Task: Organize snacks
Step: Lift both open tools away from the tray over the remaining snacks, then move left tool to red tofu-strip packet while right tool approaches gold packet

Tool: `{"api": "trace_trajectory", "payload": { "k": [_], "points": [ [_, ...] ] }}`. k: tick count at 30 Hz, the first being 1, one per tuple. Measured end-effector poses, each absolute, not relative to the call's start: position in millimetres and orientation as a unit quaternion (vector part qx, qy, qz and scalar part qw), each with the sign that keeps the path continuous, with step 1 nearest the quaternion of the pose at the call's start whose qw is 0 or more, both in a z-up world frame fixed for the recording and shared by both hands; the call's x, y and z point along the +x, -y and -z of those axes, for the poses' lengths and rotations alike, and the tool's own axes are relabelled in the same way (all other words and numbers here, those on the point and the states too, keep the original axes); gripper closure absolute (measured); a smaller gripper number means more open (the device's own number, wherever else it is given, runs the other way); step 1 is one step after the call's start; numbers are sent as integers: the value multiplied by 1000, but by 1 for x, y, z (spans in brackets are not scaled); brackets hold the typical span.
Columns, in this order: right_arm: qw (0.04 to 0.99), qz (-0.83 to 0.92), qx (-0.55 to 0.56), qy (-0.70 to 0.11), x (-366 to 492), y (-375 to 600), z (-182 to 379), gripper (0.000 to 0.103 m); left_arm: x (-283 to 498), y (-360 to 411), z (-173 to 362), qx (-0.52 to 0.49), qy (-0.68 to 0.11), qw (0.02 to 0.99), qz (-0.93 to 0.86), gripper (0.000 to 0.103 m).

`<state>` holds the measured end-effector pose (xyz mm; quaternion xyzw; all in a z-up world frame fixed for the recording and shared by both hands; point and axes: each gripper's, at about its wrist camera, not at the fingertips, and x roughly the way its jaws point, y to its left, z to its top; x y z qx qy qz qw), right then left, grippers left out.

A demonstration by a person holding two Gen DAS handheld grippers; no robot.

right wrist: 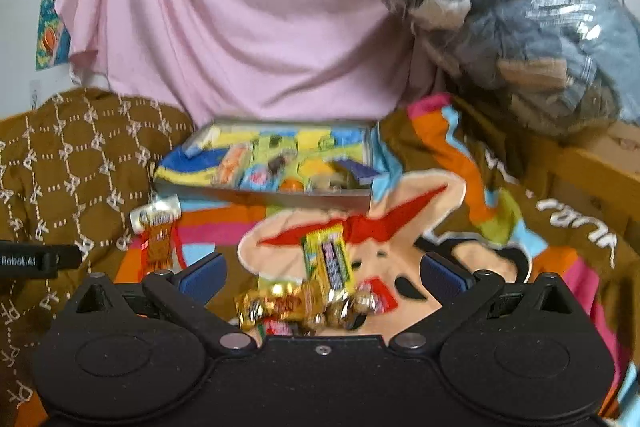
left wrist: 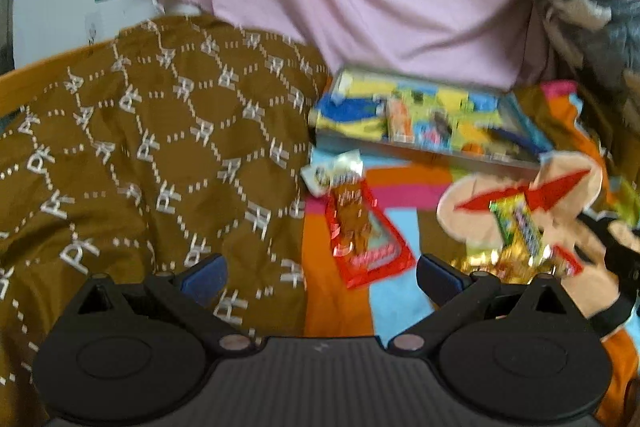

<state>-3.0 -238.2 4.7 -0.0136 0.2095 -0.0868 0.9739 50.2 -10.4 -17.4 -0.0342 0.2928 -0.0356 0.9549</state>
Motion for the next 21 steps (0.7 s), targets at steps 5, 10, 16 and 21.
{"api": "trace_trajectory", "payload": {
  "k": [5,10,16,21],
  "points": [
    [965,80,-9,-248,7,238,3,1,52,13,27,-21,-322,946,42,0],
    [959,71,-11,-275,13,235,9,1,52,17,32,-11,-336,941,49,0],
    [953,65,-9,-296,19,235,12,1,54,17,36,-10,-350,935,45,0],
    [947,58,-5,-315,25,235,15,1,58,15,38,-11,-359,932,42,0]
  ]
}}
